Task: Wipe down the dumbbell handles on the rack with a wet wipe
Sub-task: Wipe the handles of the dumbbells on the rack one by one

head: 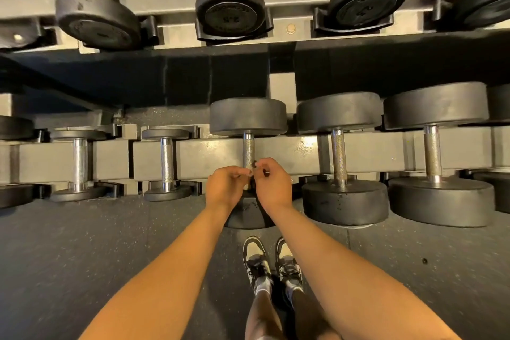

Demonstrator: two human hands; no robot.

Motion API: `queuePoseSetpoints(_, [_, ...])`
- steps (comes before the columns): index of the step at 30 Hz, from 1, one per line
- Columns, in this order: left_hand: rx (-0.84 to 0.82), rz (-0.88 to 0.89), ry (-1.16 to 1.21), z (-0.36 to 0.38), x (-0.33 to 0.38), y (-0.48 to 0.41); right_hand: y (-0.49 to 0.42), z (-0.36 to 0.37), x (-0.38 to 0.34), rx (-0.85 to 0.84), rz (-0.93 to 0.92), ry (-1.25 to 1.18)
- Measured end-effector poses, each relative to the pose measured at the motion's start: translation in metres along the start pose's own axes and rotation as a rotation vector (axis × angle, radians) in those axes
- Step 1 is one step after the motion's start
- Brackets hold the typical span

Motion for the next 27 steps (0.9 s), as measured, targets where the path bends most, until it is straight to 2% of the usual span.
queuePoseSetpoints(5, [0.052,0.105,0.280,-0.004,0.021,0.012,0.004,0.001,-0.013,-0.125,-0.012,-0.139])
queuePoseSetpoints(9, [0.029,0.087,0.369,0.001,0.027,0.005,-0.016,0.006,-0.019,-0.069,-0.009,-0.208])
queuePoseSetpoints(12, [0.076,0.097,0.299,-0.002,0.020,0.004,-0.029,-0.005,-0.025,0.039,-0.085,-0.151])
queuePoseSetpoints(15, [0.141,0.023,-0.001,-0.005,0.009,0.011,-0.042,-0.002,-0.035,0.078,-0.202,-0.031])
queuePoseSetpoints(19, [0.130,0.017,0.037,-0.004,0.010,0.009,-0.041,0.014,-0.032,-0.013,-0.229,-0.026])
queuePoseSetpoints(23, [0.138,0.011,0.079,-0.006,0.011,0.012,-0.030,0.016,-0.021,-0.079,-0.205,0.100])
queuePoseSetpoints(27, [0.144,0.025,0.103,-0.006,0.007,0.010,-0.040,0.007,-0.035,-0.026,-0.221,0.043])
Point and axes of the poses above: each hand's wrist, its own y-axis away from the middle knuckle, its own z-axis out of the palm, x = y × z, the point moved 9 cm from there along -y, towards the middle knuckle, and after that the axes turned 3 degrees about -y, right-handed, at the moved point
